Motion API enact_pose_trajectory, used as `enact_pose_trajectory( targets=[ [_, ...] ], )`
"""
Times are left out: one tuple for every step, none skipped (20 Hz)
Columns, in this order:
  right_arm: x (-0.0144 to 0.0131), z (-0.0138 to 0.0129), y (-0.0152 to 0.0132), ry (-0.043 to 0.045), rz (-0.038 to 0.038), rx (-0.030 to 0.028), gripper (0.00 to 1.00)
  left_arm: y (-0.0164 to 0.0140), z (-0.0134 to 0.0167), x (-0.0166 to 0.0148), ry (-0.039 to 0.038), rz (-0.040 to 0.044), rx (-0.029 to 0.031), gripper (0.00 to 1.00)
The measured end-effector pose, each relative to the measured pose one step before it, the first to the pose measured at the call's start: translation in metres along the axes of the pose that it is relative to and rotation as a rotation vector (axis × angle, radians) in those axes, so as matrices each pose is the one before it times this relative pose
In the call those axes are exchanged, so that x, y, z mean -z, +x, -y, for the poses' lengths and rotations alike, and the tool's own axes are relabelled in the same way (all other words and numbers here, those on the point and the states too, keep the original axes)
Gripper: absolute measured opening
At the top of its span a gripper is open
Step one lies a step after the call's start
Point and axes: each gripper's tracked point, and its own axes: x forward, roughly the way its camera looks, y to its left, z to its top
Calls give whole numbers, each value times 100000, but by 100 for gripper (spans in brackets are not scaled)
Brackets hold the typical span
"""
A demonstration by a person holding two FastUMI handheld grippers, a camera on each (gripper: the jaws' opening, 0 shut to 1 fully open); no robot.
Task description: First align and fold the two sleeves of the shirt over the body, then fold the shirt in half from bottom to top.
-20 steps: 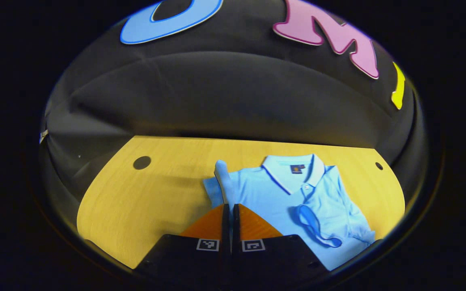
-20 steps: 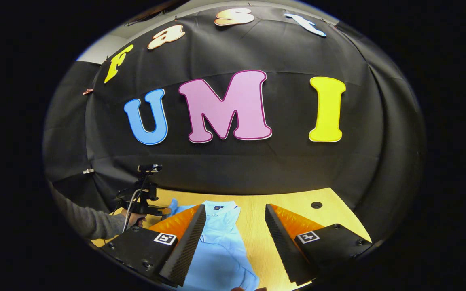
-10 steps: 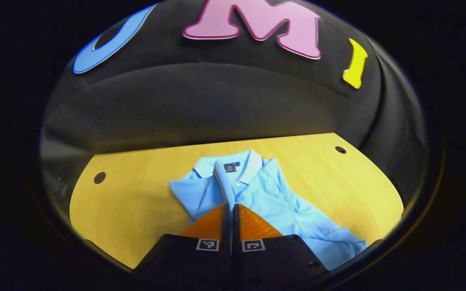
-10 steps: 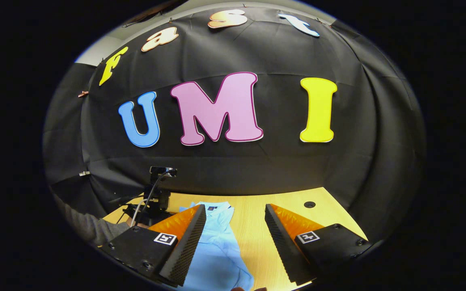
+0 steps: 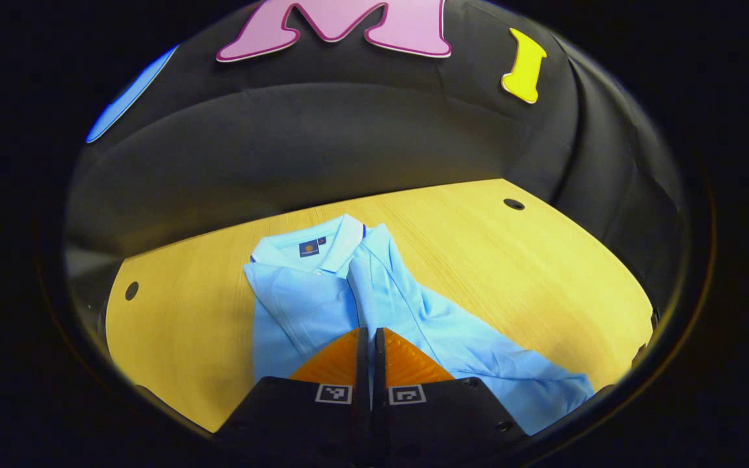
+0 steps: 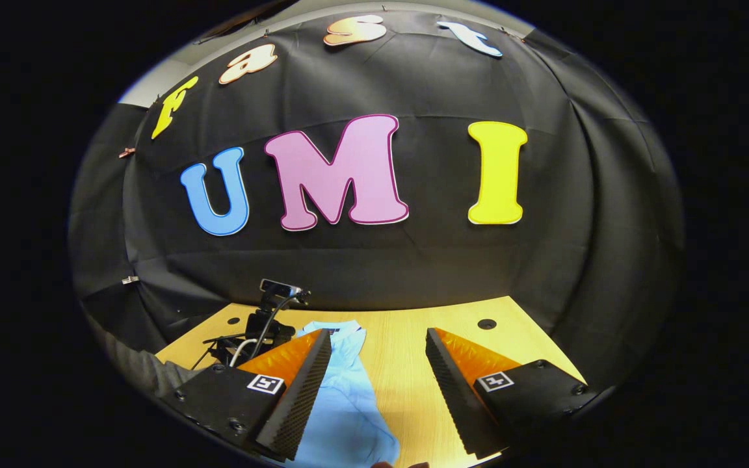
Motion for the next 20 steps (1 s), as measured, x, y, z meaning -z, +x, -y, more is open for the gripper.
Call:
enact_pose_trajectory(
  targets=[
    [-9,105,-78,72,-82,180,92,33,3,272,211,-829,-383,6],
    [186,161,-19,43,-105,270,92,268,68,63,-26,-159,-113,6],
    [68,187,-209,111,-15,437,92,198,54,-24,-35,357,-142,6],
    [42,155,-221,158,-94,289,92,129,122,71,1,-63,382,8],
    [30,92,-156,77,23,154,92,89,86,173,-6,-498,431,11],
    [71,15,-59,-44,-20,140,92,13,224,181,-141,-784,642,15],
    [10,-5,-139,-38,-90,46,92,160,239,298,1,-752,89,17],
    [74,-7,-54,-23,-14,18,92,-24,123,103,-233,-307,165,29],
    [21,-9,-76,101,42,12,92,163,99,-103,548,756,-442,35],
    [-28,-5,27,116,14,13,92,-64,134,22,1108,480,-117,45],
    [63,11,111,21,-24,13,92,-101,440,-224,1593,1371,1013,55],
    [127,1,97,19,-49,-38,92,-268,280,-272,2054,1487,-278,65],
    [34,-54,-102,68,-236,1,92,-315,231,-119,1967,1361,709,75],
    [116,-20,28,46,-378,-97,92,-484,129,-75,966,1118,-101,87],
    [188,31,-65,-100,-603,10,92,-530,43,-154,586,1028,-70,87],
    [218,-5,-15,-216,-731,24,92,-354,-126,-13,224,713,-721,85],
    [306,66,-78,-237,-725,97,92,-564,-57,29,-221,679,-288,85],
    [1006,-87,-348,-690,-1753,209,92,-1446,-194,370,-772,605,-882,85],
    [1540,-68,-1201,-1190,-2392,422,92,-1126,-278,231,-506,651,-947,85],
    [1013,140,-559,-906,-2126,420,92,-1132,-232,495,-1041,295,-733,85]
  ],
)
